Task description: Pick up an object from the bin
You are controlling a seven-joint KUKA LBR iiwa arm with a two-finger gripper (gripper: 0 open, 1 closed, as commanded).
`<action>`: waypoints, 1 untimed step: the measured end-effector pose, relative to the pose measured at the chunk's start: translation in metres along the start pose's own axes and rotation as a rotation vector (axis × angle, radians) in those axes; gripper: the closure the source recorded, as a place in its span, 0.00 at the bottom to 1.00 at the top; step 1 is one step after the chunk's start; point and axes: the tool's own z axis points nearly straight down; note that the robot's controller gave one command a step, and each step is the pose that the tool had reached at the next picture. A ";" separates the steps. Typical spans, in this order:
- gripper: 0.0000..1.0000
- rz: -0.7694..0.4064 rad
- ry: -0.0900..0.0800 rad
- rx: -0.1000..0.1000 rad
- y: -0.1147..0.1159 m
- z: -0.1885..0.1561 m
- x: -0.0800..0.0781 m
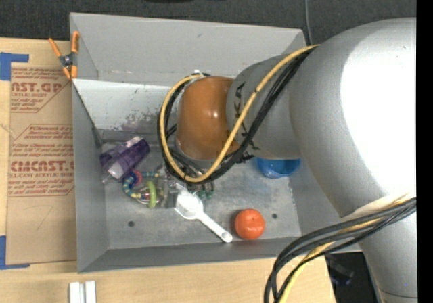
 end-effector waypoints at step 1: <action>1.00 -0.001 -0.001 0.000 0.000 0.000 0.000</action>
Offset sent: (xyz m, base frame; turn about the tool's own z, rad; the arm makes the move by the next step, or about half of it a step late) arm -0.0115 -0.0127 0.0002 0.0323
